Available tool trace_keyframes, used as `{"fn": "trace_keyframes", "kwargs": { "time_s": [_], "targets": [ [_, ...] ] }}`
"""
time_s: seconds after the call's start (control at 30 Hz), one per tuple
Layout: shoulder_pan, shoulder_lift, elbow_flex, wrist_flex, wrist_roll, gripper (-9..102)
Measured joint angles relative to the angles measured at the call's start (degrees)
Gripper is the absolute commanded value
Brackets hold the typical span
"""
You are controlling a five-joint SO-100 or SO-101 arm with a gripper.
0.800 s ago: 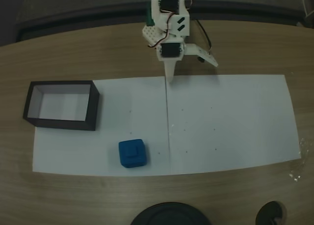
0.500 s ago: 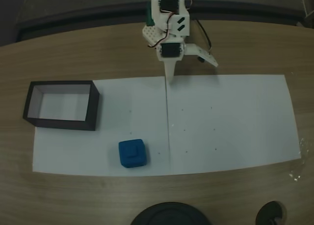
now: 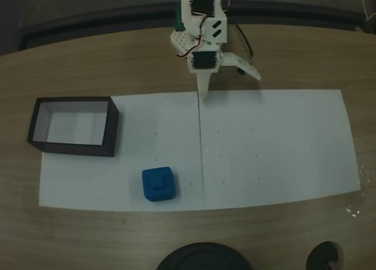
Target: Grab a blue square and put it in the box.
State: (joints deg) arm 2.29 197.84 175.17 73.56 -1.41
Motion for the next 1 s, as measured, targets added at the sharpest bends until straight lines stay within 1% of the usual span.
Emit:
{"fn": "trace_keyframes", "kwargs": {
  "time_s": [0.2, 0.3, 0.37, 0.47, 0.57, 0.77, 0.87, 1.0],
  "targets": [
    [0.00, 0.00, 0.00, 0.00, 0.00, 0],
    [0.70, 0.00, 0.00, -4.22, 0.00, 0],
    [2.64, 0.00, 0.00, -8.00, 0.00, 4],
    [6.15, 0.00, -1.67, -12.92, 0.00, 14],
    [8.00, 0.00, -6.24, -14.50, 0.00, 22],
    [8.17, -1.58, -18.28, -14.68, -0.35, 23],
    [8.26, -10.46, -24.87, -14.68, -3.43, 26],
    [9.23, -31.82, -35.33, -14.59, -4.83, 32]
  ]
}}
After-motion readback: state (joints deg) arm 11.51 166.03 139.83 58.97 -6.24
